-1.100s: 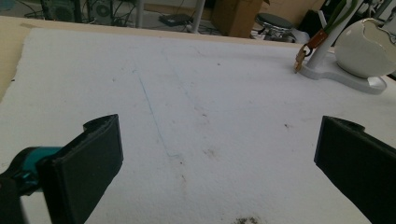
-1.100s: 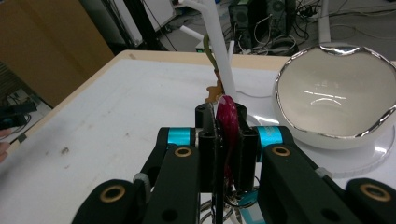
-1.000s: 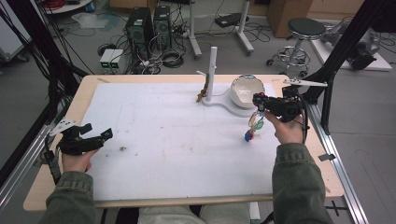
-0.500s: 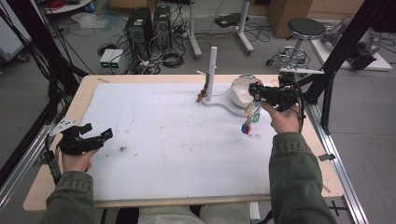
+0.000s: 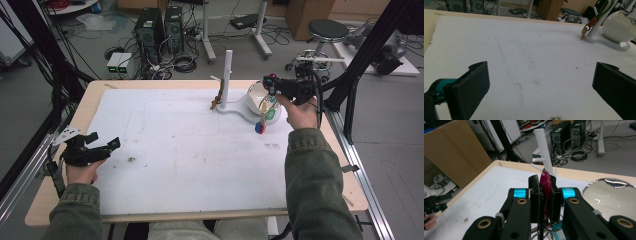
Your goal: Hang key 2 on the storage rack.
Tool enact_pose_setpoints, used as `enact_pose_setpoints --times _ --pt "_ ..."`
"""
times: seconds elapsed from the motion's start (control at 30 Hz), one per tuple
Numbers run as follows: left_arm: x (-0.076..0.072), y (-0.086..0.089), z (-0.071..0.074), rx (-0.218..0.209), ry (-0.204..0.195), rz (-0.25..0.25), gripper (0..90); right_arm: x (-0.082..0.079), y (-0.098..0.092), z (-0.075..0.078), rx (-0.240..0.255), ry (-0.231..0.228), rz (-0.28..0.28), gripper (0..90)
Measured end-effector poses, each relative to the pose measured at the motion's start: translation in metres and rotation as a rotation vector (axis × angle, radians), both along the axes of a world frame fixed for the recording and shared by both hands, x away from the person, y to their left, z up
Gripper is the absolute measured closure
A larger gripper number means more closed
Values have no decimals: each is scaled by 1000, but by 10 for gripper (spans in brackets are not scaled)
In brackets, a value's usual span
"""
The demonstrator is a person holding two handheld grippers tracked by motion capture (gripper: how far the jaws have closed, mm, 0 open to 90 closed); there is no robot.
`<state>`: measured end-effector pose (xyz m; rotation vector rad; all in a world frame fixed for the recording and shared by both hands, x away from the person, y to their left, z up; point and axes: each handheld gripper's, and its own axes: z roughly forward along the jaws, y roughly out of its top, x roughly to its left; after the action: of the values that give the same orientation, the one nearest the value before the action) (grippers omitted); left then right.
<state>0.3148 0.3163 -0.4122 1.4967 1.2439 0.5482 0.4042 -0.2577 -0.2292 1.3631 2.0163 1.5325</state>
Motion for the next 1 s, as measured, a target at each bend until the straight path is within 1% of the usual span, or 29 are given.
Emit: enact_pose_setpoints --times 0.2,0.37,0.57,0.7,0.83,0.93,1.0 --pt "0 0 0 -3 1 -2 17 6 6 10 5 -13 5 836" --pt "0 0 0 1 2 -7 17 12 14 17 16 -11 9 836" --pt "0 0 0 -4 1 -4 17 24 28 30 -13 -12 12 836" --pt "0 1 0 -7 0 -3 17 31 37 39 -29 -23 24 836" --pt "0 1 0 -7 -2 -4 17 37 46 45 -34 -24 24 836" --pt "0 1 0 -8 -3 -4 17 42 49 49 -23 -27 27 836" --pt "0 1 0 -11 -2 -1 17 45 52 51 -28 -21 24 836"
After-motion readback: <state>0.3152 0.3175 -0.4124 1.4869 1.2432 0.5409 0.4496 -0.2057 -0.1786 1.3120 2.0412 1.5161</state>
